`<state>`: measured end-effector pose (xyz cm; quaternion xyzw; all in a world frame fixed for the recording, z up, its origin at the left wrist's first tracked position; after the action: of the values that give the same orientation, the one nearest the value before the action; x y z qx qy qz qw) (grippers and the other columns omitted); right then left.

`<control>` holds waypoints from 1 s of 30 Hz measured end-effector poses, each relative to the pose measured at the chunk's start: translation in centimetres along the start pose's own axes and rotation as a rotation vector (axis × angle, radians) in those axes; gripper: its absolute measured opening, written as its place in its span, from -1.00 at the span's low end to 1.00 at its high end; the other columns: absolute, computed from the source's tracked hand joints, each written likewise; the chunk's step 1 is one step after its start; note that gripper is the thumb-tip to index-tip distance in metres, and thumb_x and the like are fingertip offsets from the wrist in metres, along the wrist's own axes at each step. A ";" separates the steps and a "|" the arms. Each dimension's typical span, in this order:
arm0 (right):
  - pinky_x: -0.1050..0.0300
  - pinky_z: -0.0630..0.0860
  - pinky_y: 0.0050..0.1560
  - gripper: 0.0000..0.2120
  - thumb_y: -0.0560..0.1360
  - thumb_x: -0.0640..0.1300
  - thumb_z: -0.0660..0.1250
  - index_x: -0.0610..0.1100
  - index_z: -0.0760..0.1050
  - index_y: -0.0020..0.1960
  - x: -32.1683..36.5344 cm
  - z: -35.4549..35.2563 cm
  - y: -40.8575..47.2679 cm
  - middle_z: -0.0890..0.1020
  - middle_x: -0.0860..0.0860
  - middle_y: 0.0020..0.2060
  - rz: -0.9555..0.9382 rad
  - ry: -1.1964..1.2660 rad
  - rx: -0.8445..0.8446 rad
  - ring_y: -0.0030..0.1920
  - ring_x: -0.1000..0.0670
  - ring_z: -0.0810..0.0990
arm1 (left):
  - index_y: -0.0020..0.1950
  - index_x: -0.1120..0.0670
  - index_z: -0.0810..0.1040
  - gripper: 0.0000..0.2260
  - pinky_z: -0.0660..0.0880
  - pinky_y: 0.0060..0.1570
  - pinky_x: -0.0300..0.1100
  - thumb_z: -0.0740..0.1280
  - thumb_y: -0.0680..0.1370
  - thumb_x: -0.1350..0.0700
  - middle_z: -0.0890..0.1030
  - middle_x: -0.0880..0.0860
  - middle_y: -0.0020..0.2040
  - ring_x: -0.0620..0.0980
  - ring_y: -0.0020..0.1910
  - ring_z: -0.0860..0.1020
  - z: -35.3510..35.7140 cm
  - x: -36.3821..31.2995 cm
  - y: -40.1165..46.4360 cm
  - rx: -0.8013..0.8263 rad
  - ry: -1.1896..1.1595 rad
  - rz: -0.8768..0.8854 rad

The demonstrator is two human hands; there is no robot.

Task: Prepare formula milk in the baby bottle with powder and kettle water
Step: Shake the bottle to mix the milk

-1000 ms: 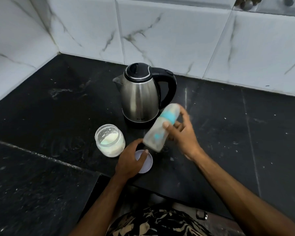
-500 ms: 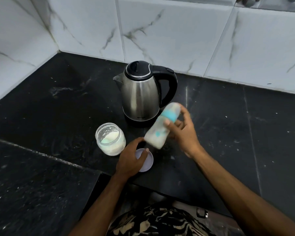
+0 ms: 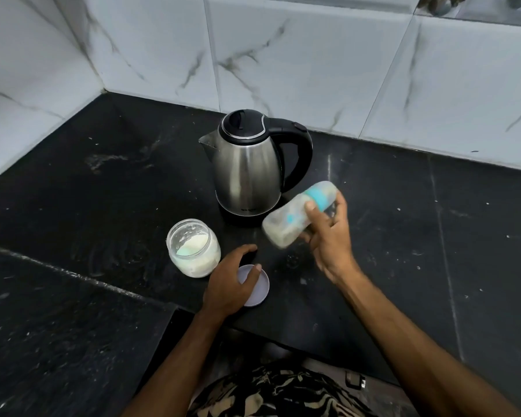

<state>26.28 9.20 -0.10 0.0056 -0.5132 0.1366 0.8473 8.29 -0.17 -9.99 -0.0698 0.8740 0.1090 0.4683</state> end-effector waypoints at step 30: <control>-0.07 0.67 -0.11 -0.34 0.42 -0.16 0.49 0.00 0.25 0.41 1.3 0.7 0.8 0.70 0.00 -0.06 -0.084 0.002 -0.068 -0.01 -0.07 0.69 | 0.33 0.01 0.54 -0.57 0.37 0.23 -0.40 0.29 0.53 -0.15 0.59 -0.14 0.26 -0.24 0.23 0.53 0.0 0.2 -0.1 0.016 0.023 -0.009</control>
<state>26.08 10.13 1.28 -0.0018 -0.5161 0.0835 0.8524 8.25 -0.24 -10.15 -0.0711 0.8798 0.0991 0.4594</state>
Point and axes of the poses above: each hand's wrist, its own y-axis towards the middle knuckle, its own z-axis out of the palm, x = y × z, the point moved 2 cm from there along y, towards the middle knuckle
